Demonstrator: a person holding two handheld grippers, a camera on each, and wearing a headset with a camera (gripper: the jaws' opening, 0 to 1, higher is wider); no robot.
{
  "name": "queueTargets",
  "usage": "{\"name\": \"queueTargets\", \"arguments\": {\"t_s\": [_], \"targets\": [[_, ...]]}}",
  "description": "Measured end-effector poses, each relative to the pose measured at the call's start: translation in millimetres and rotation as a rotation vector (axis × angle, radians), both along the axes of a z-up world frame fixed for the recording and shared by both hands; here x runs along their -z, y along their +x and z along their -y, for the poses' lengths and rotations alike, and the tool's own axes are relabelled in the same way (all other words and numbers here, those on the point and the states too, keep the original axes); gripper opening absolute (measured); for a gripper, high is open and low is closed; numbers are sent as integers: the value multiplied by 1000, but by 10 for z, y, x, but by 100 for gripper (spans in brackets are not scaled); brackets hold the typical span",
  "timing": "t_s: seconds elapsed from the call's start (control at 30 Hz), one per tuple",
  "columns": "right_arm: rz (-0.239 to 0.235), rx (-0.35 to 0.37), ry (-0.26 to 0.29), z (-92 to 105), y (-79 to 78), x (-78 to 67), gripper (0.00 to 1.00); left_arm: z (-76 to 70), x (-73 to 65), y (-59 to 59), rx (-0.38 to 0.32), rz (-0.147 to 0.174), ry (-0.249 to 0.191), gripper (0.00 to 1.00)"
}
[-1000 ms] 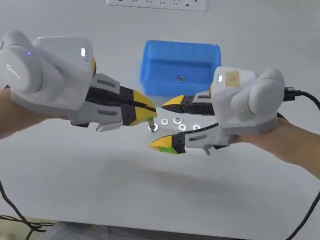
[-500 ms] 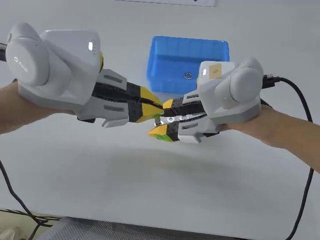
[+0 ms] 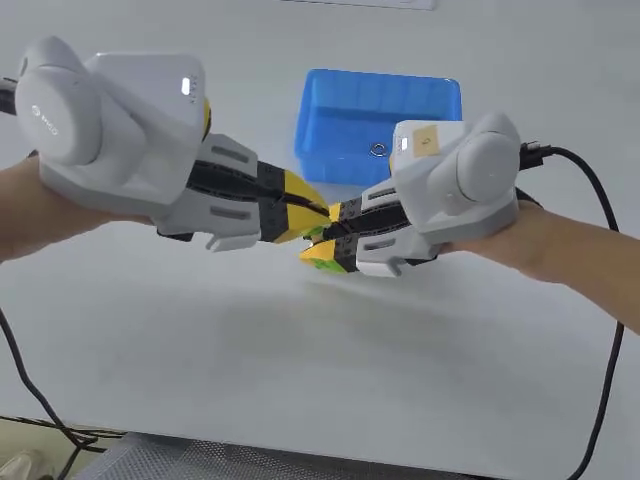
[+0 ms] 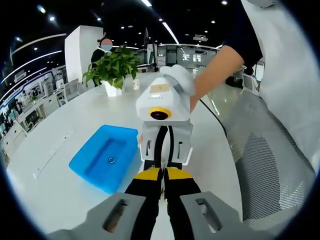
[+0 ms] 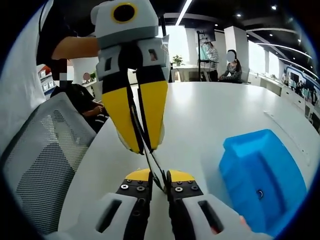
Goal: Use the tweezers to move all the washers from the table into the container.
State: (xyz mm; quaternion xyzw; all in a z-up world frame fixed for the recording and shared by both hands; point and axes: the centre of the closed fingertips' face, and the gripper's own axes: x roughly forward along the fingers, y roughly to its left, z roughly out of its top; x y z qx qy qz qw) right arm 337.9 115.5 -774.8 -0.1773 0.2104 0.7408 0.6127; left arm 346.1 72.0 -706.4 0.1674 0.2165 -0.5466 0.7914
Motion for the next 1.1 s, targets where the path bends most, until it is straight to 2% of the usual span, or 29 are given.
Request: {"name": "queueTargets", "arguments": {"t_s": [0.03,0.27,0.7,0.93,0.97,1.0,1.1], "targets": [[1,1,2,0,6,-1,11,-5,-1,22,-6,12,8,6],[12,-1,-1,-11,15,1,11,-51,33,44,-18,6,30,7],[45,-29,-8,-19,-36,11,10,-60,32,7,-9,-4,31,7],[52,-30,-15,-12,-31,22,11,-55,31,-22,12,0,36,6],[54,-27,-18,-12,-28,24,11,-59,30,-17,12,12,39,6],[62,-25,-22,-13,-25,22,12,-60,30,-20,12,10,38,6],[37,-14,-34,-9,-36,28,17,-69,30,-18,7,13,36,6]]}}
